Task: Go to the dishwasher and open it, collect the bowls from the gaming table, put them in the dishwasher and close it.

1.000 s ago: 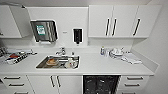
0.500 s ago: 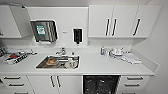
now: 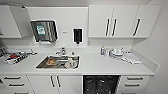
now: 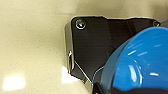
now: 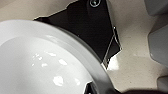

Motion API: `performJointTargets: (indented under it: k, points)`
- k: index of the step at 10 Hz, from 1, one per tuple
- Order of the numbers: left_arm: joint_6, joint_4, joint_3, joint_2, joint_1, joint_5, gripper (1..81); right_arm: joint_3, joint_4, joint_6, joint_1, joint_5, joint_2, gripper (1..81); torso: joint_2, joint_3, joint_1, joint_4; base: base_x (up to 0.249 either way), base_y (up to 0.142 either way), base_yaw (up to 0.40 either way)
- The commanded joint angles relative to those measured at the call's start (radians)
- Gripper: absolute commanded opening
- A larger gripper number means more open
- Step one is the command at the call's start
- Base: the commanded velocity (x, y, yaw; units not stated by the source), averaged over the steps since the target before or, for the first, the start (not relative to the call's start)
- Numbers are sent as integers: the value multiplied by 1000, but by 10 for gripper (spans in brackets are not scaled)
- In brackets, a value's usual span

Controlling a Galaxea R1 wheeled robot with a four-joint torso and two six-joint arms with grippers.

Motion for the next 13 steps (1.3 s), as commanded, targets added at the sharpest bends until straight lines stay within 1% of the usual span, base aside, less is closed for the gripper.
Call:
performJointTargets:
  k: [1,3,6,7,8,9,10,12,13]
  points:
    - [-6,-8,12,-26,-41,31,10,18,-13,-3,39,-60,-27,10,0,-52,0,0,0,0,0]
    - [-12,-9,35,-46,-48,31,10,18,-13,-3,41,-60,-27,10,0,-119,0,0,0,0,0]
    - [-29,-9,140,-116,-70,33,10,23,-13,-3,41,-60,-27,10,0,-221,0,0,0,0,0]
    - [-32,-9,168,-141,-76,33,10,23,-13,-3,42,-60,-27,10,0,-157,0,0,0,0,0]
    - [-52,-9,187,-169,-83,31,10,23,-13,-3,42,-60,-27,10,0,-182,0,0,0,0,0]
    - [-68,-9,199,-196,-99,31,10,23,-13,-3,42,-60,-27,10,1,-192,1,0,0,0,0]
    - [-97,-8,208,-224,-122,20,10,22,-13,-3,42,-60,-27,10,1,-201,1,0,0,0,0]
    - [-133,-9,216,-264,-198,-18,10,25,-13,-3,48,-60,-24,10,1,-201,1,0,0,0,0]
    - [-147,-8,219,-284,-229,-20,10,26,-12,-2,48,-60,-24,10,1,-201,1,0,0,0,0]
